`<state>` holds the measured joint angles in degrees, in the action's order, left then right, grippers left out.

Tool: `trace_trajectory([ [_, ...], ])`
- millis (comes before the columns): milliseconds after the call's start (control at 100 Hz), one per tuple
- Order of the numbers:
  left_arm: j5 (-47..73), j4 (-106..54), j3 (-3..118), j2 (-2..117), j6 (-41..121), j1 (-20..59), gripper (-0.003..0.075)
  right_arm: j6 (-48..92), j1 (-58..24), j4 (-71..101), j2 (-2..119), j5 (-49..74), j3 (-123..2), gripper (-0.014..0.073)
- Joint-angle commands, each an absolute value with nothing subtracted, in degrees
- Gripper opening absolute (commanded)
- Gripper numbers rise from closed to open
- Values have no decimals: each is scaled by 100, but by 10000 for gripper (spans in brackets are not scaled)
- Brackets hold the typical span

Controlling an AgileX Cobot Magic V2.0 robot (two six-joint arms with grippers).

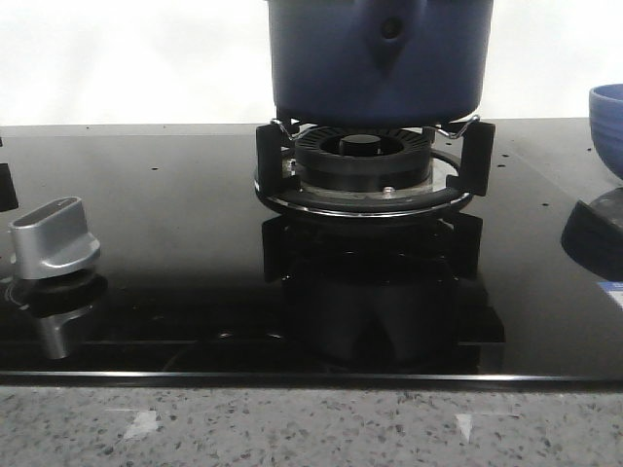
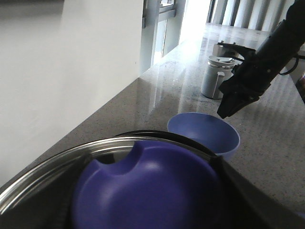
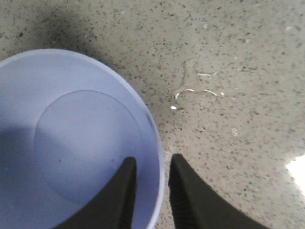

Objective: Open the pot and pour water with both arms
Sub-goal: 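Close the right gripper on the rim of the light blue bowl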

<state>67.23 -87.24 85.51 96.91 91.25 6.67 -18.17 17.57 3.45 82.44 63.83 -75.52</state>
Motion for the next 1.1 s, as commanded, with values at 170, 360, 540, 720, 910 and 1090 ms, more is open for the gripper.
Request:
trace_trajectory([
  [170, 6854, -9316, 8770, 9377, 9081, 655, 314, -1823, 1807, 464, 8496, 6163, -7708, 153],
  [360, 6868, -9316, 8770, 9377, 9081, 655, 314, -1823, 1807, 479, 8610, 6109, -7708, 153],
  [540, 6868, -9316, 8770, 9377, 9081, 655, 314, -1823, 1807, 564, 8759, 6119, -7708, 150],
  [720, 6868, -9316, 8770, 9377, 9081, 655, 314, -1823, 1807, 677, 8852, 6027, -7699, 85],
  [910, 6868, -9316, 8770, 9377, 9081, 655, 314, -1823, 1807, 676, 8852, 5928, -7699, -73],
  [1090, 6868, -9316, 8770, 9377, 9081, 655, 314, -1823, 1807, 798, 8645, 5659, -7818, -73],
])
